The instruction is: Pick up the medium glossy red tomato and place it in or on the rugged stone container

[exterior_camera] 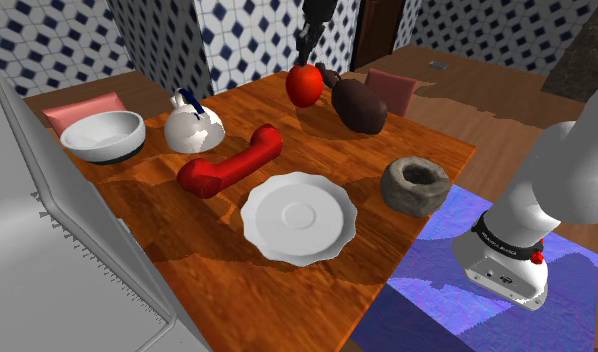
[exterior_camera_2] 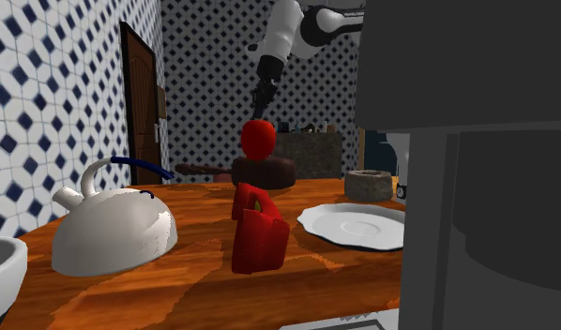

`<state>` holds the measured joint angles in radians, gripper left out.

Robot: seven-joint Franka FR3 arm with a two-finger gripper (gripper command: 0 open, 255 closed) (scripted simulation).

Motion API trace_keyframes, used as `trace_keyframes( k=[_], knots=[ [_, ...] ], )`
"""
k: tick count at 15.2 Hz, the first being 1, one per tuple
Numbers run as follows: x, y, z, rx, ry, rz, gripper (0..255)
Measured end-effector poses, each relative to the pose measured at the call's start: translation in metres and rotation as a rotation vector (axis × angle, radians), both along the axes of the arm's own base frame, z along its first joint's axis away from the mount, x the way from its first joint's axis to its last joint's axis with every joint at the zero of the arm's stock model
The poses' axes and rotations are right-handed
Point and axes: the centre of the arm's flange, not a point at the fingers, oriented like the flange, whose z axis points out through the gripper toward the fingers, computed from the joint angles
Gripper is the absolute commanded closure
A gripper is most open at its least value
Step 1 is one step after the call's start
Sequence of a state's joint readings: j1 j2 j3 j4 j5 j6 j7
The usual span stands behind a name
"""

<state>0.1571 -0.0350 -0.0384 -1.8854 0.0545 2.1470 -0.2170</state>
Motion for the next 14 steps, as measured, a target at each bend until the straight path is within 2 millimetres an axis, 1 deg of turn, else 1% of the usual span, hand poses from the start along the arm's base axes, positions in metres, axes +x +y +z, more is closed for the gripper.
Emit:
trace_keyframes(
  k=[3,5,6,10,14],
  knots=[
    [-0.001,0.000,0.014,0.000,0.000,0.000,255],
    [-0.017,-0.003,0.021,0.000,0.000,0.000,255],
    [-0.028,-0.001,0.023,0.000,0.000,0.000,255],
    [-0.076,-0.006,0.033,0.000,0.000,0.000,255],
    [-0.131,-0.010,0.044,0.000,0.000,0.000,255]
  ],
)
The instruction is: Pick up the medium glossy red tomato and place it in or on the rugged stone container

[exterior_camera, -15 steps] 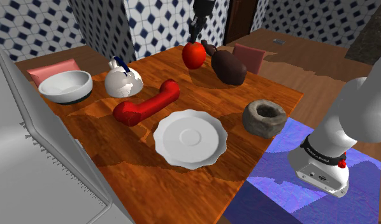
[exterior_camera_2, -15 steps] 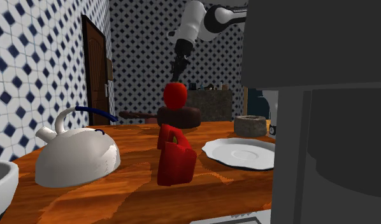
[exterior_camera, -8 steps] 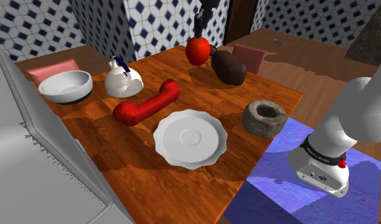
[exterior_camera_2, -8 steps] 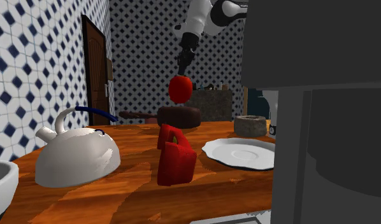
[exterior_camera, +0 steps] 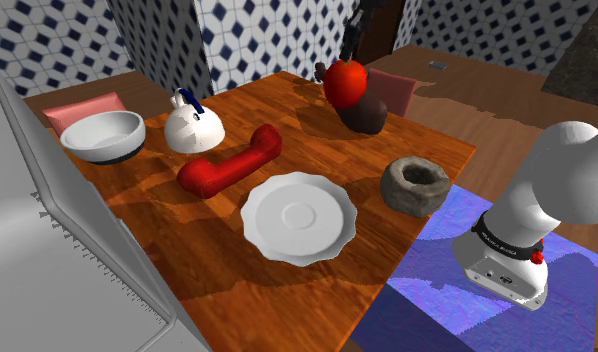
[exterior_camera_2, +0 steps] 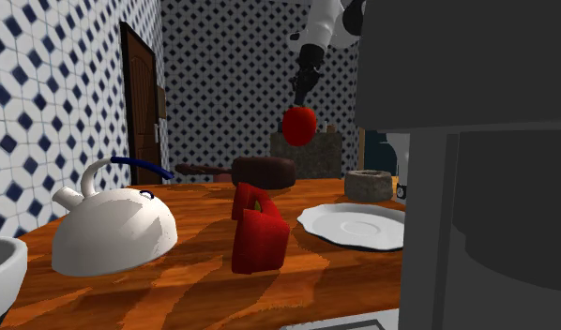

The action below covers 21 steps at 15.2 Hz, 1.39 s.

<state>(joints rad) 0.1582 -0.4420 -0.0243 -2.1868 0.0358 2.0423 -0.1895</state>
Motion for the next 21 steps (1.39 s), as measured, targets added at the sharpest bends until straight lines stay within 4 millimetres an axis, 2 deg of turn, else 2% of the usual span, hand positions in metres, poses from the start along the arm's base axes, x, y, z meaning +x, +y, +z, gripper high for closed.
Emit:
trace_keyframes(
  k=[3,4,13,21],
  knots=[
    [-0.037,-0.004,0.008,0.000,-0.001,0.000,255],
    [-0.052,-0.006,0.006,0.000,-0.001,0.000,255],
    [-0.163,-0.015,0.031,0.000,-0.002,0.001,255],
    [-0.271,-0.024,0.052,0.000,-0.002,0.000,255]
  ],
)
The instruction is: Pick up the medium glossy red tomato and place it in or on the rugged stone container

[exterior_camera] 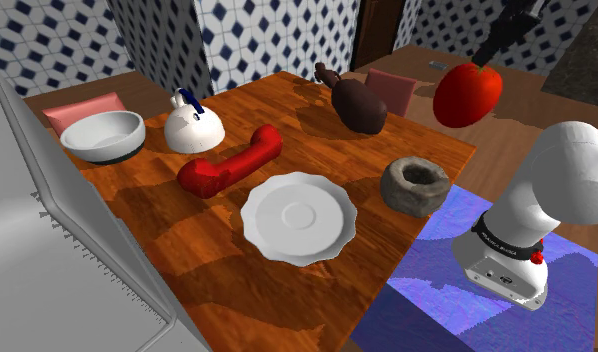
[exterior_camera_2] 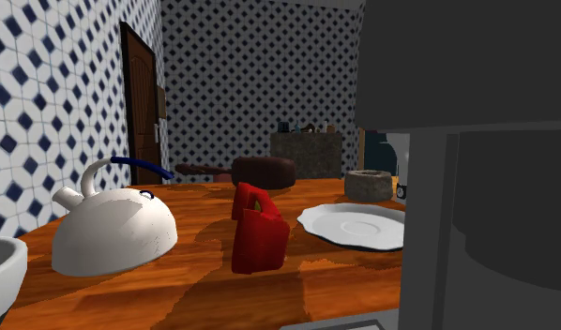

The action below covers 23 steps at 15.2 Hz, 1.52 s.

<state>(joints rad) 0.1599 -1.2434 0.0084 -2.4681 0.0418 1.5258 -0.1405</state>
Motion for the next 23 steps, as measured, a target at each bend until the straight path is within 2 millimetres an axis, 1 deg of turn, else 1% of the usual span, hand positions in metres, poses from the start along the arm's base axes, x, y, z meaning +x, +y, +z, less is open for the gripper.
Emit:
trace_keyframes(
  k=[3,23],
  knots=[
    [-0.009,0.000,-0.010,0.000,0.002,0.000,255],
    [-0.008,-0.001,-0.116,-0.001,0.002,0.000,255]
  ],
)
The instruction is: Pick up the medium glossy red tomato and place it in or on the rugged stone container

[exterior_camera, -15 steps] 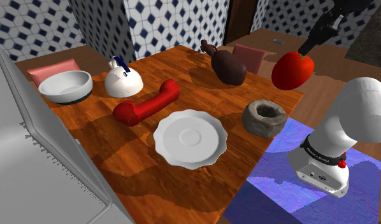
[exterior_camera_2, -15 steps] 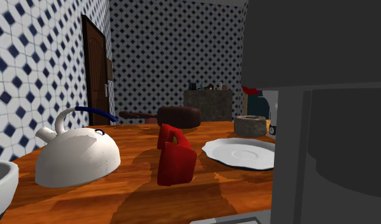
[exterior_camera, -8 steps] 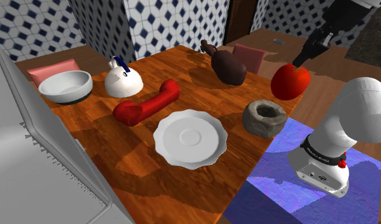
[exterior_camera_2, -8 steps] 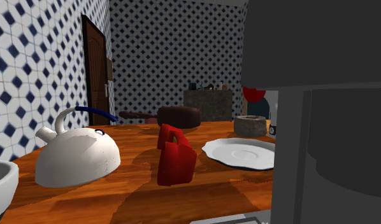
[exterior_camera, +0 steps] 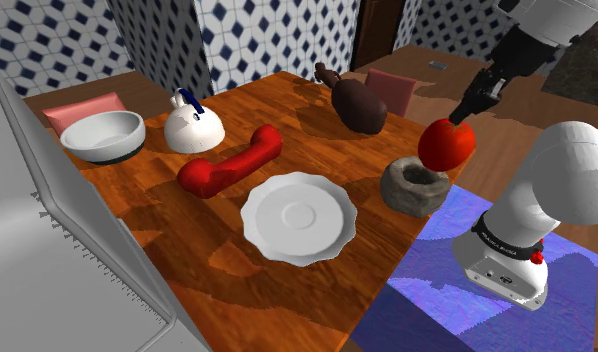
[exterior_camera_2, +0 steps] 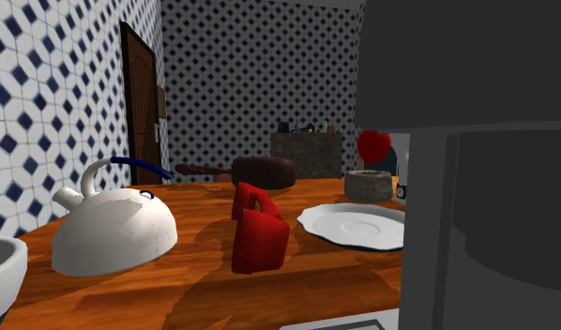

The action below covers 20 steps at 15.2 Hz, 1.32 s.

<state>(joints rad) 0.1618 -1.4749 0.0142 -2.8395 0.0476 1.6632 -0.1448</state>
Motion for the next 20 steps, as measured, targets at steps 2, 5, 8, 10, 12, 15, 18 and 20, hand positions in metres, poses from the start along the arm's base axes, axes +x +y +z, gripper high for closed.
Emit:
trace_keyframes(
  k=[2,5,8,10,12,15,18,20],
  knots=[
    [-0.001,0.000,-0.010,0.000,0.000,0.000,255],
    [-0.001,-0.001,-0.025,0.000,0.000,0.000,255],
    [-0.001,0.000,-0.031,0.000,0.000,0.000,255],
    [-0.001,0.000,-0.031,0.000,0.000,0.000,255],
    [-0.001,0.000,-0.031,0.000,0.000,0.000,0],
    [-0.001,0.000,-0.031,0.000,0.000,0.000,0],
    [-0.001,0.000,-0.031,0.000,0.000,0.000,0],
    [-0.007,-0.002,-0.016,0.000,-0.001,0.000,0]
  ],
)
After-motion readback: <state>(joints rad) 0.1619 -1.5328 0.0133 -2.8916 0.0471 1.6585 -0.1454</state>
